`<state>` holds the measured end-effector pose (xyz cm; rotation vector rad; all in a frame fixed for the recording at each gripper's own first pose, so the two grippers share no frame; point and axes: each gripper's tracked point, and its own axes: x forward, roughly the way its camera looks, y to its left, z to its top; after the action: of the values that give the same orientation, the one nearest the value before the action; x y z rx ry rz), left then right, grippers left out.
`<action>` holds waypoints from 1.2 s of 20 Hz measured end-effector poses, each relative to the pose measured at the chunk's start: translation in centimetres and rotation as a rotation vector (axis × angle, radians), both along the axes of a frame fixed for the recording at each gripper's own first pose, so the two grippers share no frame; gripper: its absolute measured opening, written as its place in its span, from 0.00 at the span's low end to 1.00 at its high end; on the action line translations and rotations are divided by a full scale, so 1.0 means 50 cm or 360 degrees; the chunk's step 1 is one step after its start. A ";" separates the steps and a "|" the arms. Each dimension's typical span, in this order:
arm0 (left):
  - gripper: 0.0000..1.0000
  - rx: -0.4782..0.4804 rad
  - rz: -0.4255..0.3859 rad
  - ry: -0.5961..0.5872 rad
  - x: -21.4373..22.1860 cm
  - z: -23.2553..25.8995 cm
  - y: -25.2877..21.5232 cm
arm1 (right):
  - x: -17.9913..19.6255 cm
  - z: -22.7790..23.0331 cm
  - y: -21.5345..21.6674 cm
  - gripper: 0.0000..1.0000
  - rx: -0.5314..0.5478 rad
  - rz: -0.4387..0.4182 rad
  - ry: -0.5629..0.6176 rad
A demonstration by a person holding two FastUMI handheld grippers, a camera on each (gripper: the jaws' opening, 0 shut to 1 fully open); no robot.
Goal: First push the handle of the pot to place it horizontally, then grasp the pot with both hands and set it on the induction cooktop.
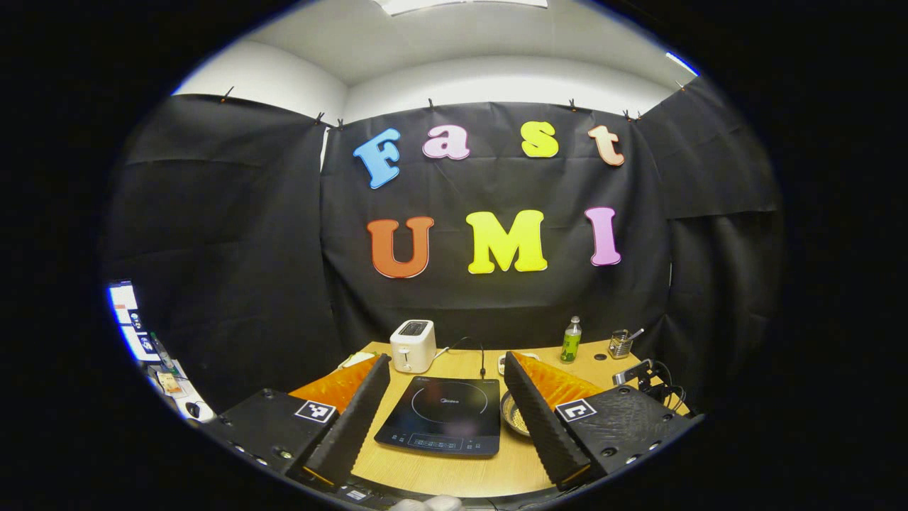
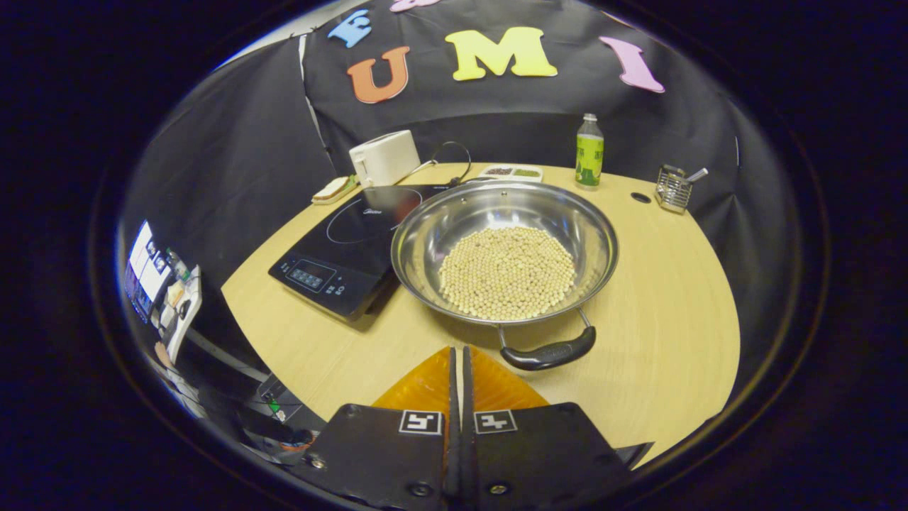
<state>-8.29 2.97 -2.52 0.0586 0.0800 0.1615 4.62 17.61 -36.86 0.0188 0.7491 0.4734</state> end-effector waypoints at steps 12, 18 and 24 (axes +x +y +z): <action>0.97 -0.0039 0.0088 0.0028 0.043 0.007 -0.021 | 0.029 -0.036 -0.069 0.04 0.0000 0.0028 0.0124; 0.97 -0.0028 0.0102 0.0029 0.064 0.010 -0.039 | 0.064 -0.037 -0.133 0.04 -0.0022 -0.0011 0.0121; 0.96 -0.0012 0.0143 0.0025 0.082 0.017 -0.054 | 0.103 -0.035 -0.181 0.04 -0.0063 0.0004 0.0102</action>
<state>-4.18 0.29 -1.66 0.0490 0.0989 0.2504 9.76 8.57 -38.62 -0.0041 0.8215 0.4620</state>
